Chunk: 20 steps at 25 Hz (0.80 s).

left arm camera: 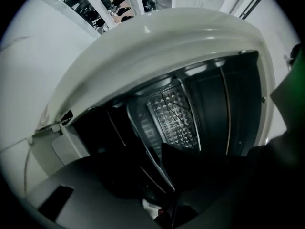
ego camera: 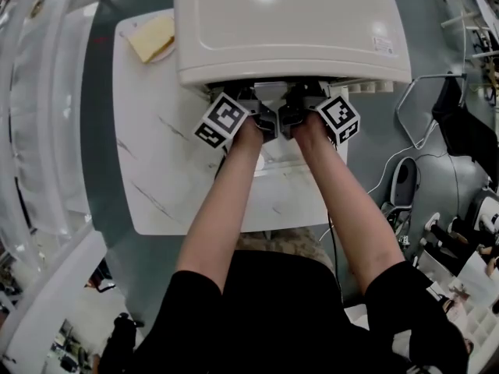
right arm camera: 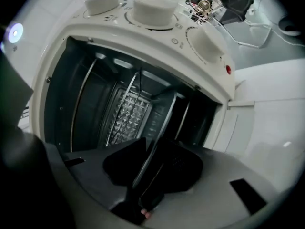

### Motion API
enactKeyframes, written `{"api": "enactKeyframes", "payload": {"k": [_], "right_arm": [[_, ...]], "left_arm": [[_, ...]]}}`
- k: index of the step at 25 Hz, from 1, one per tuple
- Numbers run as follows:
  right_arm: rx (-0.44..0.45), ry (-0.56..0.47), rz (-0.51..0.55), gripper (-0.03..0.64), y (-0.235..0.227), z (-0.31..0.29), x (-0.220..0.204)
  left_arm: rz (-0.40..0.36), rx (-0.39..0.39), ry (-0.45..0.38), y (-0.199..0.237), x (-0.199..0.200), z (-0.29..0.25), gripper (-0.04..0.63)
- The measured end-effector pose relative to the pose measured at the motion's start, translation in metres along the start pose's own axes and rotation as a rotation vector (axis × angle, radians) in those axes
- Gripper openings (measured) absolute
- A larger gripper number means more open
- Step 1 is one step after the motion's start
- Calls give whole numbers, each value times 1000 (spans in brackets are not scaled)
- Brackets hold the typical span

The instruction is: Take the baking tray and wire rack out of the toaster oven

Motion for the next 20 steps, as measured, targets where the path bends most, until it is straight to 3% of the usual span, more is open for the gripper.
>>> {"api": "enactKeyframes", "payload": {"k": [10, 16, 20], "right_arm": [[7, -60, -152, 98, -7, 7, 3], [5, -28, -146, 97, -8, 30, 0], [10, -12, -157, 94, -7, 43, -4]], "left_arm": [[147, 7, 33, 7, -2, 1, 109], [208, -7, 37, 13, -15, 21, 98], [208, -4, 37, 17, -20, 33, 97]]}}
Point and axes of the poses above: the fingertips, and each gripper's own axes: z backward along the fingers, y to its left, x out of its top, the point moved 1 cm from there along z, backward along the fingers, and after that the axes turned 12 degrees about x, right-handed, at the moved point
